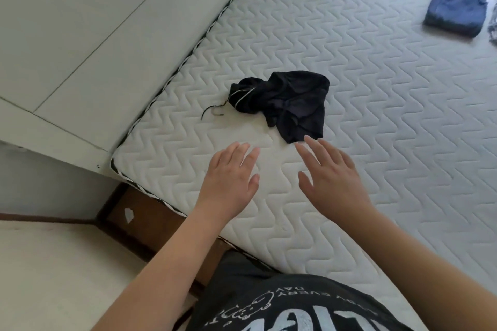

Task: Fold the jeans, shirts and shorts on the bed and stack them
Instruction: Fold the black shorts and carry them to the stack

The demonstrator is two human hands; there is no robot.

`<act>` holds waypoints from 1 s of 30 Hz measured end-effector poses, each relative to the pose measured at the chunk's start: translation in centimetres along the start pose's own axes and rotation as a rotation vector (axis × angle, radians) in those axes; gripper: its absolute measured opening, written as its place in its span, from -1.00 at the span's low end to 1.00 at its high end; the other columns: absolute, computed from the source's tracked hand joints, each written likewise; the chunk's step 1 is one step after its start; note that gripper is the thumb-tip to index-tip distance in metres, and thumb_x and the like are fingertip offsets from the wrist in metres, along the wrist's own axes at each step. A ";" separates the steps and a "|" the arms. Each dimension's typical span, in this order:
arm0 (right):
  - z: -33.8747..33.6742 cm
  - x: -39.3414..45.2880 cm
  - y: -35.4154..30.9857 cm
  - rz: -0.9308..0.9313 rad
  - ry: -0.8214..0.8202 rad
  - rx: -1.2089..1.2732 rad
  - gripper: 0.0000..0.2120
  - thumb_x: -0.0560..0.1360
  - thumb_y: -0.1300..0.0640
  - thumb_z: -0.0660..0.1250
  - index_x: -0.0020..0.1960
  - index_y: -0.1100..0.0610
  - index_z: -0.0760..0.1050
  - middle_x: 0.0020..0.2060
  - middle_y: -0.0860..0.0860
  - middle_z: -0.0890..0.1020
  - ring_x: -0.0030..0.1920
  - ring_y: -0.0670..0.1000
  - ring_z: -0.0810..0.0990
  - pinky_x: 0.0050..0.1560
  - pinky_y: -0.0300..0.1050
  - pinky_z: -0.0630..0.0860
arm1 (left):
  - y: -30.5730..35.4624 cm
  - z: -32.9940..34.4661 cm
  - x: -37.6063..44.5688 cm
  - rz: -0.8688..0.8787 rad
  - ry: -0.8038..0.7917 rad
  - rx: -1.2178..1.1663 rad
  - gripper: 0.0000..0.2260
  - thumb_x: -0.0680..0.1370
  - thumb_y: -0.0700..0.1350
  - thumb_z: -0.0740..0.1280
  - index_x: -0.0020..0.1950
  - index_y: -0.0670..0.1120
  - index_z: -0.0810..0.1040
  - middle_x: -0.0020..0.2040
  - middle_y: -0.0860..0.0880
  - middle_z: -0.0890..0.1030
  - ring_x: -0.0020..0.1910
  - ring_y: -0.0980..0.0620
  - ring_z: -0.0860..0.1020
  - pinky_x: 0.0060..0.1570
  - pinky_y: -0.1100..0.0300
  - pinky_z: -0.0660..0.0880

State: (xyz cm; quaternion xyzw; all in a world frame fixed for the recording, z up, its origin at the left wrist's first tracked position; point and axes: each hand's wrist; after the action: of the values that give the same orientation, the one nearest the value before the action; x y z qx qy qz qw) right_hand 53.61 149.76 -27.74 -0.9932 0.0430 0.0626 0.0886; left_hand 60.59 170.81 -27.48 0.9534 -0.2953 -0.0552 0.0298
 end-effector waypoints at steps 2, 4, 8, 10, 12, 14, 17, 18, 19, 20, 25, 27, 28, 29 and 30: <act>0.6 2.3 -1.3 0.022 -0.008 -0.006 -0.46 0.60 -0.08 0.08 0.56 -0.01 0.14 0.56 -0.01 0.17 0.54 0.07 0.13 0.50 0.03 0.10 | -2.9 0.5 1.7 0.011 -0.013 0.004 -0.51 0.63 0.05 0.15 0.55 -0.03 0.26 0.50 -0.05 0.32 0.51 -0.06 0.22 0.44 0.02 0.15; 1.4 4.6 -2.9 0.060 -0.024 -0.014 -0.45 0.61 -0.09 0.07 0.57 -0.02 0.10 0.57 -0.02 0.14 0.55 0.06 0.10 0.51 0.04 0.08 | -6.1 1.2 3.3 0.038 -0.029 0.015 -0.50 0.64 0.07 0.10 0.57 -0.01 0.21 0.52 -0.03 0.28 0.52 -0.04 0.18 0.46 0.05 0.12; 2.7 9.6 -7.0 0.177 -0.045 0.000 -0.43 0.62 -0.11 0.07 0.58 -0.03 0.04 0.58 -0.04 0.08 0.56 0.03 0.06 0.51 0.02 0.05 | -13.5 2.2 6.7 0.119 -0.089 -0.001 -0.50 0.64 0.06 0.10 0.58 -0.01 0.18 0.53 -0.04 0.25 0.53 -0.05 0.17 0.46 0.04 0.12; 3.1 12.6 -8.7 0.234 -0.036 0.020 -0.42 0.61 -0.11 0.07 0.58 -0.04 0.02 0.58 -0.05 0.07 0.56 0.02 0.04 0.51 0.01 0.05 | -17.3 2.5 8.8 0.149 -0.102 0.002 -0.50 0.63 0.05 0.14 0.56 -0.03 0.22 0.52 -0.06 0.29 0.51 -0.07 0.22 0.45 0.02 0.15; 3.5 15.4 -10.2 0.255 -0.049 0.032 -0.41 0.61 -0.10 0.07 0.59 -0.04 0.00 0.58 -0.05 0.06 0.56 0.02 0.03 0.52 0.01 0.04 | -20.6 2.9 10.7 0.151 -0.119 0.005 -0.51 0.62 0.02 0.17 0.55 -0.04 0.26 0.50 -0.06 0.32 0.50 -0.08 0.25 0.43 0.02 0.17; 3.6 17.5 -11.1 0.261 -0.060 0.031 -0.41 0.62 -0.10 0.06 0.59 -0.03 -0.01 0.58 -0.05 0.06 0.56 0.03 0.03 0.52 0.02 0.03 | -22.7 3.5 12.9 0.157 -0.126 -0.020 -0.52 0.61 0.00 0.20 0.53 -0.05 0.29 0.48 -0.07 0.35 0.49 -0.08 0.27 0.41 0.02 0.19; 4.3 19.8 -11.7 0.256 -0.081 0.015 -0.41 0.61 -0.10 0.06 0.59 -0.03 -0.02 0.58 -0.04 0.06 0.56 0.03 0.03 0.52 0.01 0.03 | -23.7 5.0 16.1 0.188 -0.128 -0.024 -0.52 0.60 0.00 0.21 0.52 -0.06 0.32 0.47 -0.09 0.37 0.47 -0.09 0.29 0.38 0.01 0.20; 4.6 20.5 -11.5 0.260 -0.091 0.014 -0.41 0.61 -0.10 0.05 0.59 -0.04 -0.03 0.58 -0.04 0.05 0.56 0.03 0.03 0.52 0.01 0.02 | -23.7 5.6 17.2 0.201 -0.131 -0.026 -0.52 0.60 0.00 0.21 0.52 -0.06 0.32 0.47 -0.09 0.37 0.47 -0.09 0.30 0.38 0.01 0.20; 5.1 21.3 -11.3 0.267 -0.103 0.018 -0.41 0.61 -0.10 0.05 0.59 -0.04 -0.04 0.58 -0.05 0.05 0.56 0.02 0.02 0.52 0.01 0.03 | -23.7 6.3 18.2 0.211 -0.138 -0.029 -0.52 0.61 0.00 0.20 0.52 -0.06 0.32 0.48 -0.09 0.37 0.47 -0.09 0.30 0.39 0.00 0.20; 5.6 21.9 -11.0 0.276 -0.111 0.024 -0.41 0.61 -0.10 0.05 0.59 -0.04 -0.04 0.58 -0.05 0.04 0.56 0.02 0.02 0.52 0.01 0.03 | -23.6 7.2 19.2 0.215 -0.143 -0.028 -0.52 0.61 0.01 0.19 0.53 -0.06 0.31 0.48 -0.09 0.36 0.47 -0.09 0.29 0.39 0.01 0.19; 9.0 24.9 -9.3 0.302 -0.133 0.058 -0.40 0.62 -0.05 0.08 0.59 -0.03 -0.05 0.59 -0.05 0.01 0.56 0.01 0.02 0.51 -0.01 0.03 | -22.7 12.1 24.5 0.223 -0.213 -0.015 -0.50 0.63 0.02 0.12 0.57 -0.02 0.20 0.52 -0.07 0.27 0.50 -0.06 0.20 0.39 0.04 0.17; 10.7 26.1 -8.4 0.295 -0.157 0.064 -0.40 0.62 -0.03 0.07 0.60 -0.02 -0.07 0.59 -0.04 -0.01 0.56 0.02 0.01 0.52 0.00 0.03 | -22.4 14.2 26.8 0.224 -0.255 -0.005 -0.50 0.62 0.01 0.14 0.56 -0.01 0.19 0.52 -0.08 0.27 0.50 -0.06 0.21 0.37 0.04 0.19; 11.6 26.6 -7.9 0.294 -0.174 0.069 -0.40 0.63 -0.02 0.07 0.59 -0.02 -0.09 0.59 -0.04 -0.03 0.56 0.02 -0.01 0.52 0.01 0.03 | -22.3 15.2 27.9 0.230 -0.272 0.013 -0.50 0.62 0.00 0.14 0.57 -0.01 0.18 0.52 -0.08 0.27 0.49 -0.06 0.21 0.37 0.03 0.19; 12.6 27.2 -7.4 0.294 -0.190 0.077 -0.40 0.63 -0.01 0.07 0.59 -0.02 -0.11 0.59 -0.04 -0.05 0.56 0.03 -0.02 0.53 0.02 0.03 | -22.2 16.2 28.9 0.235 -0.287 0.029 -0.49 0.62 -0.01 0.14 0.57 -0.01 0.17 0.52 -0.09 0.27 0.49 -0.07 0.21 0.38 0.03 0.20; 13.5 27.9 -6.9 0.293 -0.200 0.086 -0.40 0.63 0.00 0.07 0.59 -0.01 -0.12 0.59 -0.03 -0.05 0.57 0.04 -0.02 0.53 0.03 0.03 | -22.1 17.1 30.0 0.239 -0.302 0.038 -0.49 0.62 -0.01 0.14 0.57 -0.01 0.17 0.52 -0.10 0.27 0.48 -0.07 0.22 0.38 0.02 0.20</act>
State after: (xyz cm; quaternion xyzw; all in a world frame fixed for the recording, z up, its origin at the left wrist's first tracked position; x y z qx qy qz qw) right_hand 80.24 156.91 -43.47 -0.9604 0.1810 0.1714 0.1248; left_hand 95.42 171.66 -49.04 0.8928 -0.4084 -0.1880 -0.0267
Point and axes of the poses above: each hand's wrist, its own x-axis towards the middle knuckle, its own z-axis out of the palm, y = z × x
